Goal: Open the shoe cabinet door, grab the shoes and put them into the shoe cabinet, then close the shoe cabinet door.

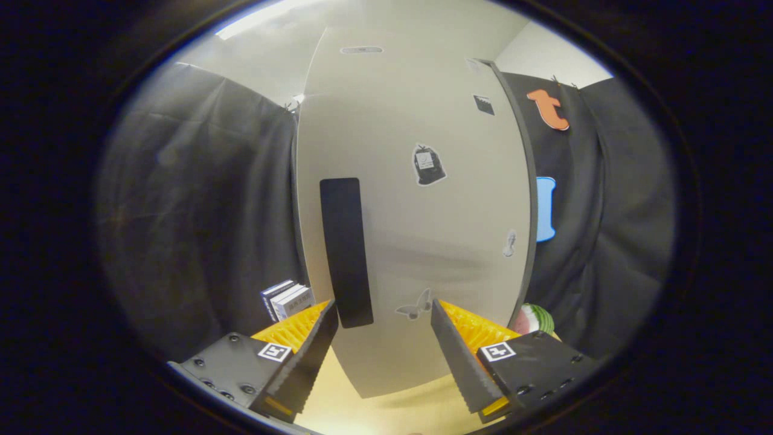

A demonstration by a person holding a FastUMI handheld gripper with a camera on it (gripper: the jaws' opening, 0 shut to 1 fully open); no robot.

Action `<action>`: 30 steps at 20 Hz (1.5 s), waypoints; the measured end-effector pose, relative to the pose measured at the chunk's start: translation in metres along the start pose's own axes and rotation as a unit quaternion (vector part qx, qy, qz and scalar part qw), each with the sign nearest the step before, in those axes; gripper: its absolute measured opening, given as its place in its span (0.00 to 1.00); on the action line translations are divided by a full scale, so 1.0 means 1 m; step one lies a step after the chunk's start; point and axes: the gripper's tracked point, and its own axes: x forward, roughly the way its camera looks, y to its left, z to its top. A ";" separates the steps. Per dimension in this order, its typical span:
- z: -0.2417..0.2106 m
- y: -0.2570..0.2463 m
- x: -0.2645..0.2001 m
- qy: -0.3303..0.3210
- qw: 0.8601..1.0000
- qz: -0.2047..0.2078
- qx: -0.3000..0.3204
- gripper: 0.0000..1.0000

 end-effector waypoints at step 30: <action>0.003 0.017 0.112 -0.011 1.000 -0.008 0.002 0.97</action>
